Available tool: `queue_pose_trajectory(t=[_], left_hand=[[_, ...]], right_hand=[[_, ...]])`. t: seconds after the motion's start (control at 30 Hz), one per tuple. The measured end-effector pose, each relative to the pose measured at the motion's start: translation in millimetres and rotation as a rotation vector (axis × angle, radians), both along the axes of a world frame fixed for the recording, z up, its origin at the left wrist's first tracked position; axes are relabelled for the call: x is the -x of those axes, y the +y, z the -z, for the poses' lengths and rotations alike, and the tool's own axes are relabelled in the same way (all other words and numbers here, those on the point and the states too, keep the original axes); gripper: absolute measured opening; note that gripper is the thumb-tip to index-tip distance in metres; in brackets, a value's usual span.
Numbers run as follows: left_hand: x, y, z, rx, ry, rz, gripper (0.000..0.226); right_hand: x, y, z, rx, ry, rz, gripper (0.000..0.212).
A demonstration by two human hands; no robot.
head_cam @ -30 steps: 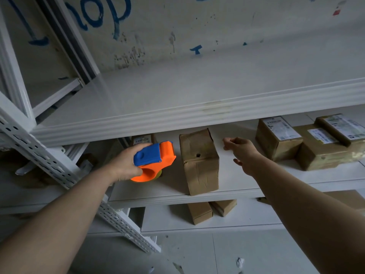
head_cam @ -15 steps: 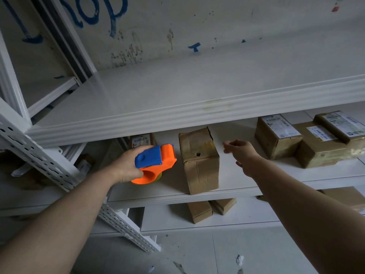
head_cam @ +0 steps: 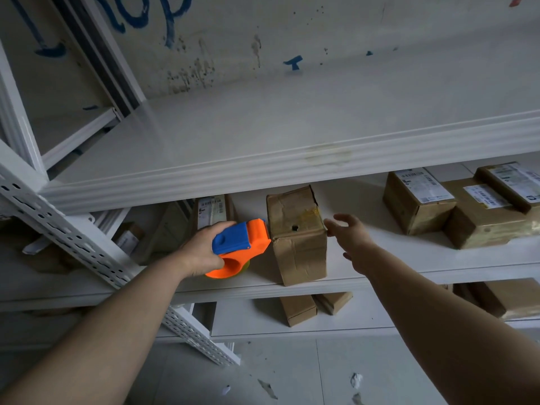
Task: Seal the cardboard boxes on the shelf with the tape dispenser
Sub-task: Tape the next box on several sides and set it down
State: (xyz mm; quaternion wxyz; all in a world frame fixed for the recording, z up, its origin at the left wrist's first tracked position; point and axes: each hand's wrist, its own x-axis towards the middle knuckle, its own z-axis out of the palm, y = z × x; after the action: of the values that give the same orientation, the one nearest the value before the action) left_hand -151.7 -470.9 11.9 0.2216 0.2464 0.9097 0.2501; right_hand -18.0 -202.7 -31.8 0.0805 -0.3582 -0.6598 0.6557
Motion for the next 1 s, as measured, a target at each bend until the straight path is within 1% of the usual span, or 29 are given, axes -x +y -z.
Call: queue_pose_trajectory(t=[0.1,0.13,0.17,0.23,0.27,0.3,0.33,0.37,0.4,0.43,0.47,0.53,0.57,0.6,0.67,0.73,0.83,0.87,0.9,0.93,0.97,1.0], left_hand=[[-1,6,5,-0.009,-0.005,-0.004,0.092],[-1,7,6,-0.012,-0.004,-0.007,0.092],[0,7,8,-0.009,-0.002,-0.008,0.092],[1,7,10,0.011,-0.003,-0.006,0.092],[1,6,11,0.018,-0.004,-0.005,0.093],[2,5,12,0.024,-0.005,-0.005,0.093],[2,5,13,0.023,-0.008,-0.004,0.093],[3,5,14,0.017,-0.008,-0.005,0.093],[3,6,14,0.01,-0.003,-0.003,0.093],[2,8,14,0.008,0.003,0.002,0.094],[3,10,14,0.007,0.004,0.007,0.094],[3,13,15,-0.001,0.001,0.008,0.094],[3,14,15,0.0,0.005,0.009,0.094],[3,14,14,0.007,0.008,0.014,0.095],[5,13,12,0.027,0.009,0.031,0.095],[7,10,10,0.038,0.014,0.031,0.096],[6,8,11,0.046,0.021,0.037,0.096],[5,7,11,0.04,0.015,0.036,0.096],[4,7,12,0.037,0.005,0.035,0.096],[3,5,13,0.034,-0.005,0.037,0.095],[3,5,15,0.03,-0.01,0.044,0.095],[2,4,17,0.027,-0.011,0.046,0.095]], right_hand=[[4,-2,3,-0.271,-0.045,0.005,0.047],[6,-3,7,-0.33,-0.059,-0.008,0.047],[7,-3,12,-0.352,-0.084,-0.027,0.048],[4,-4,20,-0.265,-0.152,-0.07,0.051],[1,-5,24,-0.219,-0.168,-0.093,0.05],[-1,-6,26,-0.219,-0.171,-0.108,0.047],[-2,-6,27,-0.288,-0.156,-0.085,0.042],[-3,-7,26,-0.404,-0.116,-0.021,0.039],[-4,-9,21,-0.545,-0.046,0.044,0.038],[-5,-13,15,-0.679,0.067,0.07,0.039],[-5,-18,10,-0.805,0.192,0.025,0.04],[-2,-26,12,-1.048,0.344,-0.216,0.044],[0,-28,16,-1.168,0.36,-0.314,0.047],[2,-30,17,-1.248,0.333,-0.376,0.049],[2,-32,12,-1.332,0.278,-0.425,0.05],[2,-35,10,-1.443,0.267,-0.469,0.05],[2,-41,2,-1.487,0.308,-0.469,0.053],[4,-44,-2,-1.49,0.29,-0.469,0.053],[7,-48,-7,-1.496,0.216,-0.485,0.058],[11,-48,-10,-1.485,0.098,-0.5,0.069],[15,-49,-13,-1.386,-0.084,-0.503,0.084],[19,-49,-17,-1.213,-0.26,-0.471,0.097]])
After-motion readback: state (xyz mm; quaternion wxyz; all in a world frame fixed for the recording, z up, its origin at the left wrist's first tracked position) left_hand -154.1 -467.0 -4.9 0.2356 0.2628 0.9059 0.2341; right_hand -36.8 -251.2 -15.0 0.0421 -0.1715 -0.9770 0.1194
